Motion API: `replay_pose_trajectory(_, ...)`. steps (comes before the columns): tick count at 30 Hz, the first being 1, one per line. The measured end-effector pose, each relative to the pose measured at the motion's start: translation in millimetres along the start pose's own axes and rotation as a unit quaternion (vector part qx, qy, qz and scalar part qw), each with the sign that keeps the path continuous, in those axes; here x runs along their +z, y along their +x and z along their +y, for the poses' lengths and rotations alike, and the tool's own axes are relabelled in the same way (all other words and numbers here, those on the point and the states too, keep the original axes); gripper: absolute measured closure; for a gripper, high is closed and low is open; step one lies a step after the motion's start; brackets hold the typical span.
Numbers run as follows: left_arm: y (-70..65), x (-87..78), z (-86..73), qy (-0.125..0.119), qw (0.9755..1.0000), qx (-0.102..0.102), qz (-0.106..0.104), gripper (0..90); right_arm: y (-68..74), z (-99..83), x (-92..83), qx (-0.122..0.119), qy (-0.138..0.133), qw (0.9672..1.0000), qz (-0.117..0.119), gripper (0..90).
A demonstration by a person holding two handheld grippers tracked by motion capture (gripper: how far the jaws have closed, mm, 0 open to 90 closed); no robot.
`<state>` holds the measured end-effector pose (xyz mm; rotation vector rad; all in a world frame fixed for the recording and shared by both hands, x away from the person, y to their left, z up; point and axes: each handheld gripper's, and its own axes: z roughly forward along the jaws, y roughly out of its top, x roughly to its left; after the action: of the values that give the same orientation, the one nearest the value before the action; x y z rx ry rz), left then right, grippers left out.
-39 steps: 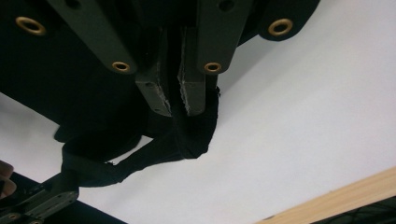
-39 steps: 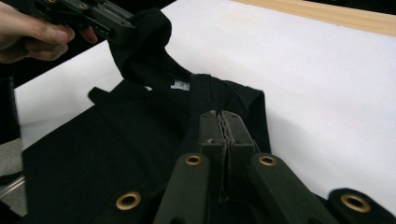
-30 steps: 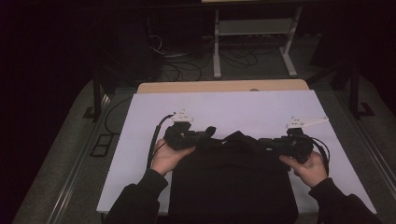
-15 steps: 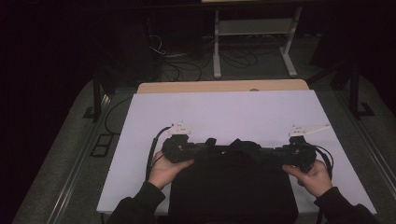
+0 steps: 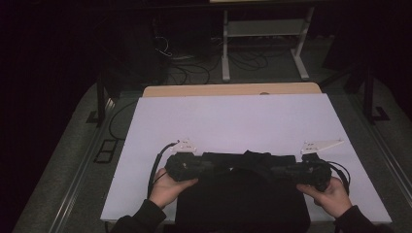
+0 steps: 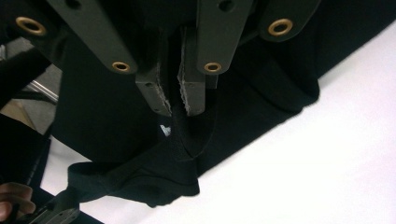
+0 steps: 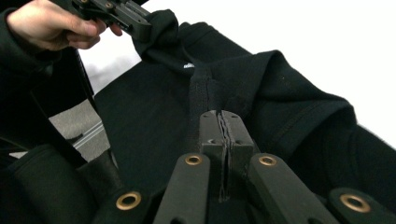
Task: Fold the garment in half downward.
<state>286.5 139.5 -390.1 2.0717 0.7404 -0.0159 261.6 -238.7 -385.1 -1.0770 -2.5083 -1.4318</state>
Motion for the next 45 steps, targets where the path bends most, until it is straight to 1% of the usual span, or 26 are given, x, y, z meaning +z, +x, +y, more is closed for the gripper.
replay_pose_trajectory(4, -1.7, -1.1, -7.1, 0.006, 1.0, -0.005, -0.006, 81.5, 4.6, -4.6, 1.7, 0.0, 0.011, 0.9999, 0.006, 87.2)
replay_pose_trajectory(10, -5.9, -1.3, -16.2, 0.024, 0.9996, -0.002, -0.014, 81.4, 9.4, -10.6, 5.2, -0.001, 0.029, 0.9995, 0.01, 87.2)
replay_pose_trajectory(14, -7.3, -0.3, -20.6, 0.031, 0.9993, -0.005, -0.019, 81.4, 12.2, -13.9, 6.6, 0.001, 0.037, 0.9992, 0.013, 87.2)
replay_pose_trajectory(18, -9.1, 1.8, -24.9, 0.037, 0.999, -0.008, -0.023, 81.3, 12.8, -17.0, 7.4, 0.004, 0.047, 0.9988, 0.014, 87.2)
replay_pose_trajectory(19, -9.4, 1.9, -25.8, 0.042, 0.9988, -0.004, -0.024, 81.4, 12.7, -17.9, 7.7, 0.005, 0.049, 0.9987, 0.015, 87.2)
replay_pose_trajectory(24, -11.4, 3.7, -29.0, 0.051, 0.9984, -0.003, -0.026, 81.2, 12.7, -21.2, 9.5, 0.007, 0.061, 0.998, 0.017, 87.2)
replay_pose_trajectory(30, -12.1, 6.5, -33.1, 0.057, 0.998, -0.007, -0.028, 80.6, 12.0, -24.8, 15.0, 0.011, 0.078, 0.9967, 0.02, 87.1)
replay_pose_trajectory(31, -11.7, 6.9, -33.7, 0.062, 0.9976, -0.002, -0.029, 80.2, 12.0, -25.5, 16.4, 0.011, 0.081, 0.9964, 0.02, 87.1)
replay_pose_trajectory(32, -11.7, 7.8, -34.3, 0.065, 0.9974, -0.002, -0.029, 79.1, 12.5, -25.9, 17.7, 0.013, 0.085, 0.9961, 0.019, 87.1)
replay_pose_trajectory(36, -11.5, 9.8, -36.2, 0.07, 0.997, -0.004, -0.033, 78.5, 12.0, -27.3, 22.2, 0.011, 0.096, 0.9952, 0.02, 86.6)
replay_pose_trajectory(39, -11.0, 10.0, -37.1, 0.073, 0.9967, -0.005, -0.033, 75.5, 11.4, -28.4, 24.5, 0.017, 0.102, 0.9945, 0.017, 86.2)
replay_pose_trajectory(41, -10.5, 9.6, -37.2, 0.073, 0.9968, -0.005, -0.032, 69.5, 10.0, -28.9, 25.3, 0.024, 0.105, 0.994, 0.019, 85.2)
replay_pose_trajectory(44, -9.3, 8.0, -37.0, 0.065, 0.9974, -0.008, -0.03, 65.5, 8.9, -29.3, 25.5, 0.026, 0.106, 0.9939, 0.015, 78.8)
replay_pose_trajectory(45, -9.1, 7.7, -37.0, 0.06, 0.9977, -0.013, -0.029, 63.1, 8.8, -29.4, 25.5, 0.026, 0.106, 0.994, 0.014, 76.7)
